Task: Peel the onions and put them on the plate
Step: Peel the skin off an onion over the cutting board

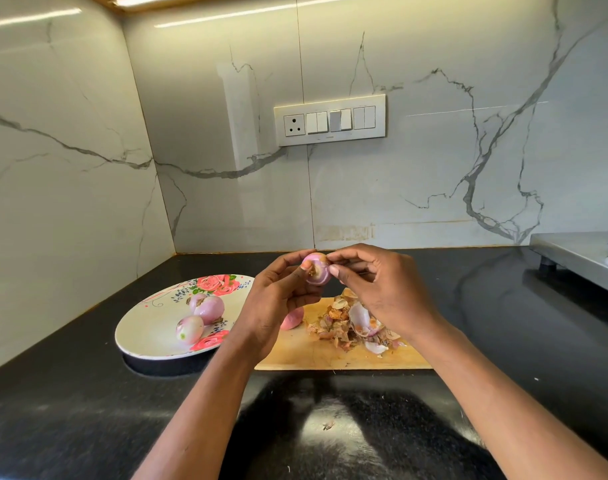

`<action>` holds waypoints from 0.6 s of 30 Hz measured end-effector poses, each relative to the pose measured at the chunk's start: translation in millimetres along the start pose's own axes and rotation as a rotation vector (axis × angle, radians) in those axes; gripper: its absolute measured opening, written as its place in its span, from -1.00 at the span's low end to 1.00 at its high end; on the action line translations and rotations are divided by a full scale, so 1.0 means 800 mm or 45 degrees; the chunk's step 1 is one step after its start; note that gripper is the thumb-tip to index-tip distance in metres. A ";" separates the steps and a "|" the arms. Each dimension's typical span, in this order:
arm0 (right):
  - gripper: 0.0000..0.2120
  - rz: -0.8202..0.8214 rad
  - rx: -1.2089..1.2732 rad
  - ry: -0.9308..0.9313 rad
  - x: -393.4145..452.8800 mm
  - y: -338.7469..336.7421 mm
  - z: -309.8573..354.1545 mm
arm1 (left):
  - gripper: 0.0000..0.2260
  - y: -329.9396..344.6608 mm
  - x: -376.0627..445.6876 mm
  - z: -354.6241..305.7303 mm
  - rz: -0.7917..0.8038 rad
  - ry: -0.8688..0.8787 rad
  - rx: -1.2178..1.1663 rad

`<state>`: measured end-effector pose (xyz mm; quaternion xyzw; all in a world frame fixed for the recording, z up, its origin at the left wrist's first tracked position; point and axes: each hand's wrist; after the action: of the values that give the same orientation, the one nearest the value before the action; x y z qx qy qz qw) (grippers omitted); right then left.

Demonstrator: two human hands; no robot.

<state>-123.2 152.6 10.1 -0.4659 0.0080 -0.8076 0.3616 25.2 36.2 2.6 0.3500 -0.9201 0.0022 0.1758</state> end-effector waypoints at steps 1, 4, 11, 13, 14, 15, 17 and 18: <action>-0.81 -0.012 -0.010 -0.011 0.000 0.000 0.000 | -0.73 0.000 0.000 0.000 0.003 0.001 -0.008; -0.82 -0.053 -0.061 -0.043 -0.001 0.000 -0.002 | -0.72 0.002 0.000 -0.001 0.011 0.004 -0.019; -0.90 -0.094 -0.224 -0.121 -0.004 0.003 -0.001 | -0.69 0.005 -0.003 -0.003 -0.006 0.032 0.015; -0.92 -0.117 -0.243 -0.099 -0.006 0.006 0.000 | -0.64 0.007 -0.003 -0.003 -0.012 0.038 0.018; -0.92 -0.125 -0.252 -0.095 -0.006 0.007 0.000 | -0.63 0.007 -0.003 -0.003 -0.015 0.039 0.014; -0.93 -0.130 -0.266 -0.098 -0.006 0.008 0.001 | -0.62 0.008 -0.003 -0.003 -0.017 0.040 0.007; -0.92 -0.141 -0.301 -0.111 -0.006 0.011 0.002 | -0.61 0.008 -0.002 -0.002 -0.022 0.038 -0.006; -0.92 -0.147 -0.315 -0.113 -0.005 0.011 0.002 | -0.62 0.009 -0.002 -0.002 -0.024 0.034 -0.009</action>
<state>-115.2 149.0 4.8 -0.5418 0.0647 -0.7984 0.2545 22.5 42.7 4.6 0.3581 -0.9143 0.0020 0.1891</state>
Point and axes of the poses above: each hand's wrist, its own x-axis towards the middle knuckle, its own y-axis out of the palm, z = x × y
